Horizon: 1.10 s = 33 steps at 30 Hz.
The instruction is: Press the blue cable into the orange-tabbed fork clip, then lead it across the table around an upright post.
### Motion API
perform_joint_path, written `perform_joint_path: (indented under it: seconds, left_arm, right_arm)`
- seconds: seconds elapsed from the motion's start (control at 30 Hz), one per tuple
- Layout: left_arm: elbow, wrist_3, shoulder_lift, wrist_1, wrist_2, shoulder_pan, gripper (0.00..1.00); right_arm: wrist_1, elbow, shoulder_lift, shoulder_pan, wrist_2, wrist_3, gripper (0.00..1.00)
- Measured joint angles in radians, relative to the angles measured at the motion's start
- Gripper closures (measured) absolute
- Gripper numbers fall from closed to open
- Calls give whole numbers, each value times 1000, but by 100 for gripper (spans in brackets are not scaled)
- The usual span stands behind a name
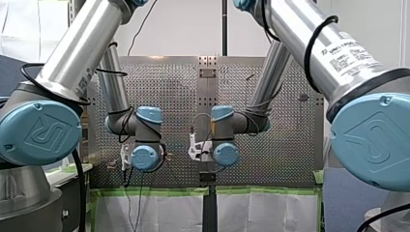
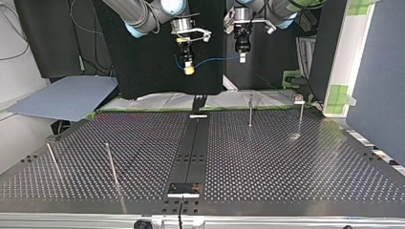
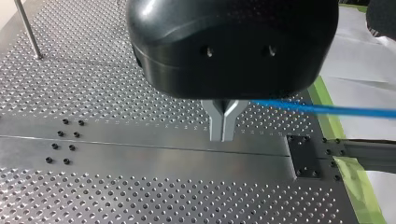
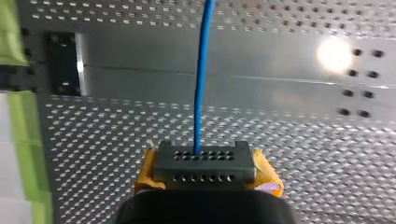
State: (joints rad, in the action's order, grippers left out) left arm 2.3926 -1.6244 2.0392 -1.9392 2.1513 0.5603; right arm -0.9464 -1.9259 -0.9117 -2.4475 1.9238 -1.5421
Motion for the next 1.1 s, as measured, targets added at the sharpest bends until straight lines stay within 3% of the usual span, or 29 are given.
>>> perform_joint_path:
  seconds: [0.17, 0.33, 0.53, 0.6, 0.83, 0.97, 1.1]
  left_arm:
    - [0, 0, 0, 0, 0, 0, 100]
    - [0, 0, 0, 0, 0, 0, 100]
    - [-1, -1, -15, -16, -16, -15, 100]
    - [-1, -8, -32, -32, -32, -32, 100]
    - [-1, -57, -90, -90, -90, -90, 100]
    - [-1, -95, -122, -112, -128, -129, 100]
    - [-1, -120, -111, -92, -163, -164, 100]
  right_arm:
    - [55, 54, 20, -7, 55, -4, 100]
    - [113, 77, 22, -7, 110, -4, 100]
    - [164, 75, 19, -4, 125, -9, 100]
    - [167, 64, 7, 8, 123, -20, 100]
    - [149, 15, -62, 69, 81, -89, 100]
    - [119, 13, -87, 86, 46, -125, 100]
    - [81, 30, -65, 95, 7, -157, 100]
